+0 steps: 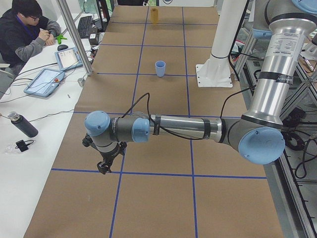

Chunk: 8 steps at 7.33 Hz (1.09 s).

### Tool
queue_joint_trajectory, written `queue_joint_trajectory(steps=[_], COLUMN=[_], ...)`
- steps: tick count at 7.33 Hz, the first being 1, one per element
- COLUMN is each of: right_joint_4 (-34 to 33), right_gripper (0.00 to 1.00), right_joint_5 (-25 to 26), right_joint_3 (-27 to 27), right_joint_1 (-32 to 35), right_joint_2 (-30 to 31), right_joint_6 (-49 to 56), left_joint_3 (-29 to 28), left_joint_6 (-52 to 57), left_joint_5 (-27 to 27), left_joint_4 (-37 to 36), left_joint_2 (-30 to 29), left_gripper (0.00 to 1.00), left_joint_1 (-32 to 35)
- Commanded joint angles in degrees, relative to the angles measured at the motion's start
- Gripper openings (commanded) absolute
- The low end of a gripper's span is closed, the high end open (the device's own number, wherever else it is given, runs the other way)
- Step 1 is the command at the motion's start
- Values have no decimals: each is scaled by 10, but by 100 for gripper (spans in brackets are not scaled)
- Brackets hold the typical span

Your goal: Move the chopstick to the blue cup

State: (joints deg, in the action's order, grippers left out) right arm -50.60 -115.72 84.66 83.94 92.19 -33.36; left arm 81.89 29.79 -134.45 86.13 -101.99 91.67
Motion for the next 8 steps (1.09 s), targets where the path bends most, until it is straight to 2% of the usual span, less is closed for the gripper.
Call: queue_joint_trajectory(steps=[1, 2, 3, 5, 6, 8], right_joint_4=[2, 2, 2, 2, 2, -3], right_gripper=[68, 61, 48, 4, 0, 0], right_joint_5=[-9, -20, -24, -25, -25, -27], right_joint_3=[2, 2, 5, 13, 26, 66], right_joint_1=[0, 0, 0, 0, 0, 8], right_joint_2=[8, 11, 12, 17, 25, 45], right_joint_6=[-2, -2, -2, -1, -1, 1], left_joint_3=[0, 1, 1, 1, 1, 1], left_joint_6=[0, 0, 0, 0, 0, -3], left_joint_5=[0, -1, 0, -1, -1, -1], left_joint_4=[0, 0, 0, 0, 0, 0], left_joint_2=[0, 0, 0, 0, 0, 0], left_gripper=[99, 99, 99, 99, 99, 99], left_joint_1=[0, 0, 0, 0, 0, 0])
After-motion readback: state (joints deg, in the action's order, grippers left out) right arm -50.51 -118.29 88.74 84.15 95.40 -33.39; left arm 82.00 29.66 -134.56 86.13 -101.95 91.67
